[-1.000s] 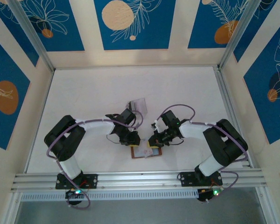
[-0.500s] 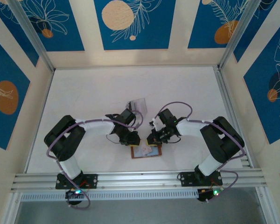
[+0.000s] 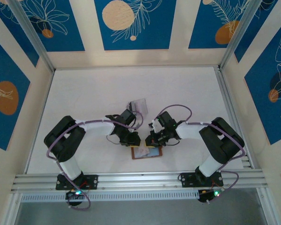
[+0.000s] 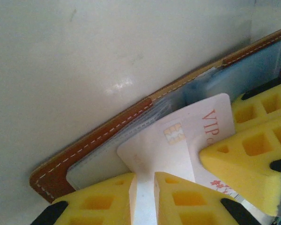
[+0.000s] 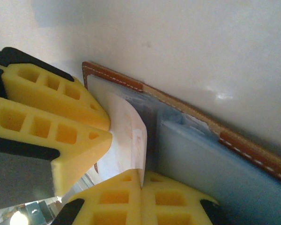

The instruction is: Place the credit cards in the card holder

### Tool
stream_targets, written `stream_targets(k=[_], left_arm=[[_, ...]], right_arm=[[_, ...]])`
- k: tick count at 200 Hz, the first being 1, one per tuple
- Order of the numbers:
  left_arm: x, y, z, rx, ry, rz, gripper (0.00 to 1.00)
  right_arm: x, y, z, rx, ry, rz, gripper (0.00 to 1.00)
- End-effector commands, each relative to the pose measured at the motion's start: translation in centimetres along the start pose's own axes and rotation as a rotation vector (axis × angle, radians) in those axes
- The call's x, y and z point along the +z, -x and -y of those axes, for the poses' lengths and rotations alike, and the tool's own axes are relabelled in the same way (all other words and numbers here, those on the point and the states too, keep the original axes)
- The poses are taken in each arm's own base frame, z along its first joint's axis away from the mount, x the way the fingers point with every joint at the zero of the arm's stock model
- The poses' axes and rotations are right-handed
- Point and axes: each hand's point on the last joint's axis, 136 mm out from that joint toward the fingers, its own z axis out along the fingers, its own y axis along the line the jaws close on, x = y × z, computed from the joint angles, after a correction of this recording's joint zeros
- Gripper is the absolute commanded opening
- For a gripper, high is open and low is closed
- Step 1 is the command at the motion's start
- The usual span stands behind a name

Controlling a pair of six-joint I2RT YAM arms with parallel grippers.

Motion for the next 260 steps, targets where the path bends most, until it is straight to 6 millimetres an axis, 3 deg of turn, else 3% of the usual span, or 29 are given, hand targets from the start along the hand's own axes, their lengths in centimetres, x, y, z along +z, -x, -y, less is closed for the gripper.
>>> stream_targets(k=[1,48,65,88,125,209,260], left_arm=[[-0.5,-0.6,-0.3,-0.032,0.005,-0.007,0.19],[-2.8,-0.3,2.1,-0.048,-0.135,0.044,0.2],[-3.9,-0.3,1.4,-0.073,-0.146,0.071,0.2],[-4.6,-0.9,-1.4,-0.123,-0.103,0.099,0.16],[-3.3,-2.1,-3.7,-0.14,-0.062,0.058,0.09],[0.7,-3.4,-3.8,-0.131,-0.069,-0.007,0.09],[1.6,-3.9,-3.9,-0.151,-0.064,0.001,0.09]], right_arm=[[0.6,-0.1,2.4,0.094,-0.092,0.059,0.02],[0.8,-0.4,3.4,0.107,-0.141,0.064,0.04],[0.9,-0.5,3.7,0.107,-0.148,0.059,0.05],[0.8,-0.6,3.8,0.105,-0.155,0.064,0.05],[0.7,-0.4,3.4,0.09,-0.159,0.067,0.1],[1.5,-0.1,2.5,0.09,-0.163,0.084,0.11],[2.4,0.1,1.3,0.061,-0.163,0.08,0.1]])
